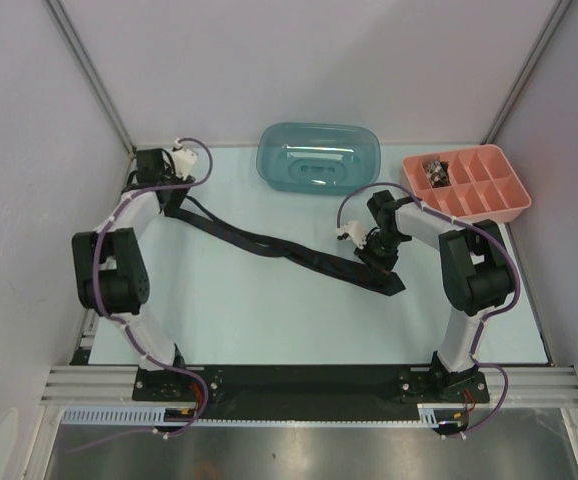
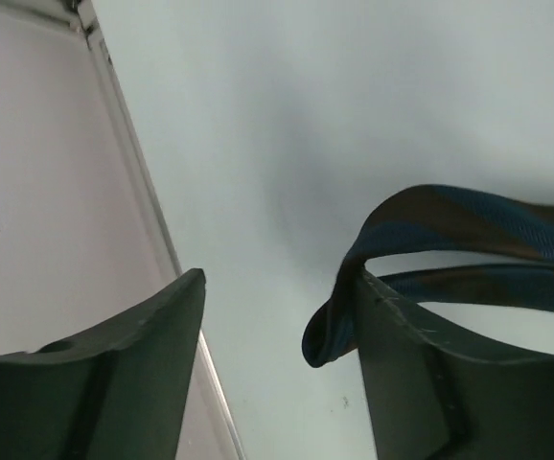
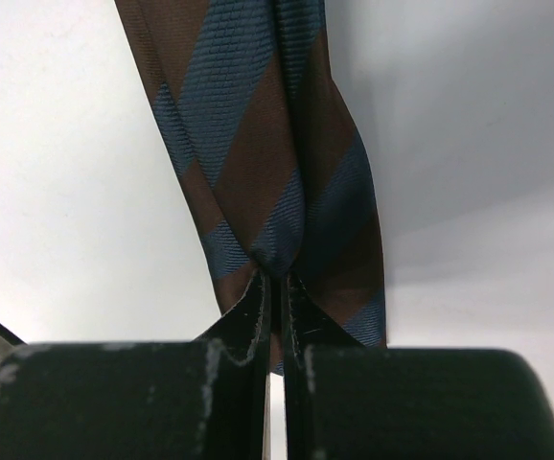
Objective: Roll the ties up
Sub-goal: Flatten out the tie at the center of the board.
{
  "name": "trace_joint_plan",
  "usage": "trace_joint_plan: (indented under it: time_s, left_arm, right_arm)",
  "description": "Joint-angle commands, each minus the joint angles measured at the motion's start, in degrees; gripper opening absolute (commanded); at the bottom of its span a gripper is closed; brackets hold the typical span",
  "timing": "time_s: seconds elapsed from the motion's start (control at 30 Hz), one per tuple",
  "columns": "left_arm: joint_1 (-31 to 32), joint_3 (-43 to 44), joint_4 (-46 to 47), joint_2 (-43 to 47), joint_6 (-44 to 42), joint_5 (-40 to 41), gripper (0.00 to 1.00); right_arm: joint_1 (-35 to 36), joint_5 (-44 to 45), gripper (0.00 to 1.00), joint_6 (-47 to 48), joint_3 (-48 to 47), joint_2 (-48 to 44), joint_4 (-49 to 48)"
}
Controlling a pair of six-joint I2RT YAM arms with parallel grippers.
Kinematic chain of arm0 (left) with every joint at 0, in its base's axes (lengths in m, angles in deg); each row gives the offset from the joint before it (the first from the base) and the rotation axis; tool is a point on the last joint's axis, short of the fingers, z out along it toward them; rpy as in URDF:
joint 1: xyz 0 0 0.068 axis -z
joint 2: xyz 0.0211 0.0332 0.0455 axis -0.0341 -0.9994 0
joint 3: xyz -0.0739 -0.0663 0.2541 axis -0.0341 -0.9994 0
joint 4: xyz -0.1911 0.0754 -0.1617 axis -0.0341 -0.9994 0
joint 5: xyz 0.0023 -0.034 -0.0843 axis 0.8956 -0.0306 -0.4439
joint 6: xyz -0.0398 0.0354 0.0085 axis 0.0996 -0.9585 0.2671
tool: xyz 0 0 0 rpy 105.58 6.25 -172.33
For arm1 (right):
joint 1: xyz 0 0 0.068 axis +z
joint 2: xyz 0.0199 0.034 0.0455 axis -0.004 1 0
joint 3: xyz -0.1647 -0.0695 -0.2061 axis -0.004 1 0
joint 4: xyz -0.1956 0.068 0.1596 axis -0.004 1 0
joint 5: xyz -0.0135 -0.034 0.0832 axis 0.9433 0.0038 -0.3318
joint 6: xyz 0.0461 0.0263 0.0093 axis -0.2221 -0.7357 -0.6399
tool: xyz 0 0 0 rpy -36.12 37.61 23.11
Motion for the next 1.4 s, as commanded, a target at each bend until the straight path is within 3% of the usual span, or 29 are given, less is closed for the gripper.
trace_joint_plan:
  time_s: [0.0, 0.17, 0.27, 0.33, 0.47, 0.7, 0.83, 1.0, 1.17, 1.23, 1.37]
  left_arm:
    - [0.38, -0.85, -7.51, 11.37, 1.34, -24.07, 0.70]
    - [3.19, -0.86, -15.86, 12.17, -4.20, -35.59, 0.70]
    - [8.81, -1.57, -15.87, 11.13, -5.27, -32.64, 0.72]
    - [9.09, -0.61, -14.98, 8.24, -2.72, -30.77, 0.70]
    - [11.18, 1.60, -22.01, 7.16, -7.54, -38.05, 0.70]
    - [19.89, -1.57, -20.08, 4.10, -14.76, -30.95, 0.69]
    - [21.39, 0.27, -22.80, 2.33, -15.72, -33.38, 0.68]
    - [21.39, -4.10, -20.28, 8.64, -10.91, -36.21, 0.62]
    - [21.74, -20.17, -7.21, 23.23, -3.34, -31.40, 0.47]
    - [21.74, -24.75, -6.37, 26.66, -4.46, -32.43, 0.40]
    - [24.72, -25.65, -7.96, 25.64, -6.76, -32.35, 0.40]
  right_arm:
    - [-0.22, 0.65, 0.00, 0.24, -0.03, 1.87, -1.50]
    - [-0.22, 0.12, 0.00, -0.20, -0.12, 1.87, -1.68]
    - [-0.22, -0.06, 0.00, -0.20, 0.06, 1.78, -1.68]
    - [-0.39, -0.15, 0.00, -0.20, 0.23, 1.61, -1.76]
    - [-0.57, -0.58, 0.00, -0.37, 0.41, 1.34, -1.85]
    - [-0.57, -0.94, 0.00, -0.55, 0.24, 1.78, -1.94]
    - [-0.57, -0.85, 0.00, -0.37, 0.32, 1.78, -2.03]
    - [-0.66, -0.76, 0.00, -0.46, 0.15, 1.61, -2.03]
    - [-0.57, -1.55, 0.00, -1.51, -0.12, 1.52, -1.94]
    - [-0.48, -1.55, 0.00, -1.60, -0.20, 1.52, -1.94]
    - [-0.48, -1.64, 0.00, -1.96, -0.20, 1.70, -1.85]
